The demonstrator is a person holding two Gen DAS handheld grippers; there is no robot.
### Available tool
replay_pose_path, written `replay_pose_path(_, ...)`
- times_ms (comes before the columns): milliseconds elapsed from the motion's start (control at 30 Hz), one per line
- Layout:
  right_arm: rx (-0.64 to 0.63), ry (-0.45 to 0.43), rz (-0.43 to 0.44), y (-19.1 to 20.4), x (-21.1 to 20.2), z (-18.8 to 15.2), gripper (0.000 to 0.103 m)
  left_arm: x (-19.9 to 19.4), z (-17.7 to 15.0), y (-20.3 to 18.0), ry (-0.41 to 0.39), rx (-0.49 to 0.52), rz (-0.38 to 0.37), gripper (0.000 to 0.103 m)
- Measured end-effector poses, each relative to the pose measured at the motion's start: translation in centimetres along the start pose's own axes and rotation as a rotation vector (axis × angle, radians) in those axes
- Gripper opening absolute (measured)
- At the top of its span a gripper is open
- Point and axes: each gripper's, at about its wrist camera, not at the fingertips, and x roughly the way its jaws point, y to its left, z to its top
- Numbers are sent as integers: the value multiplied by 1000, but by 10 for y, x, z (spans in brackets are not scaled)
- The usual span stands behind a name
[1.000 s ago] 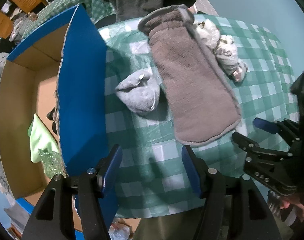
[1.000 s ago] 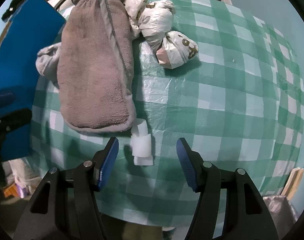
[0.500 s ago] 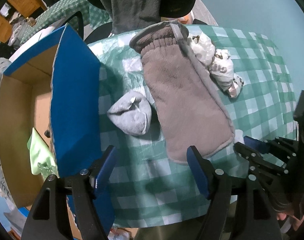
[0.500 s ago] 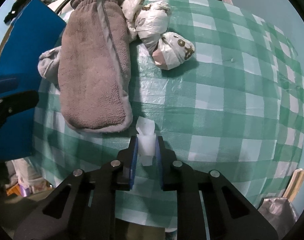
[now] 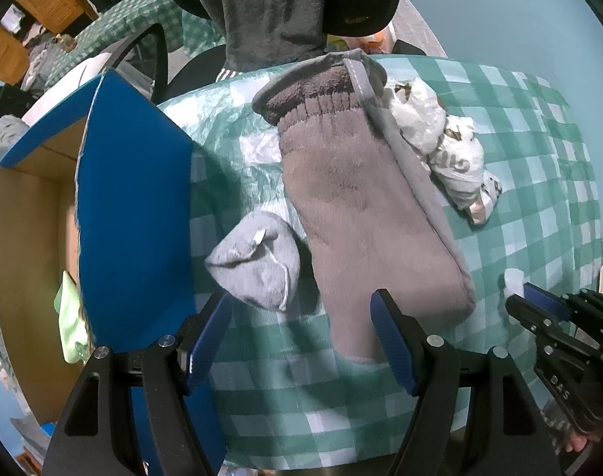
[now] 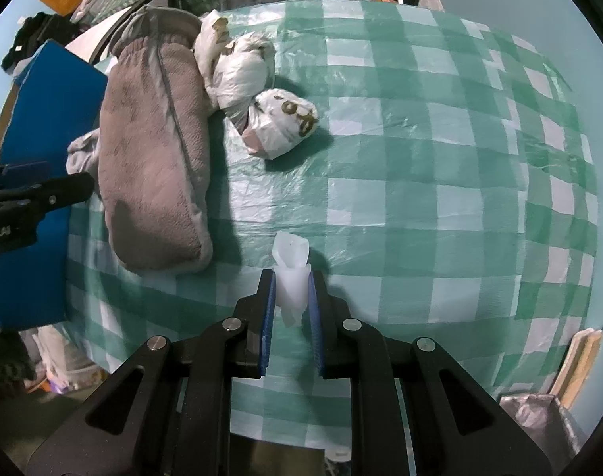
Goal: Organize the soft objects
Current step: 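Lower the left gripper onto the grey sock and close it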
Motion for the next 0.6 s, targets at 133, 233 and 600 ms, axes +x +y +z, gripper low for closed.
replay_pose_path(133, -1, -6, 6, 2, -4, 3, 15, 3, 4, 8, 10, -30, 2, 74)
replay_pose_path(233, -2, -11, 13, 1, -8, 8, 15, 5, 6, 16, 14, -48, -9, 74)
replay_pose_path(600, 15, -27, 22, -2, -19, 16, 15, 28, 15, 39, 57, -84, -67, 74)
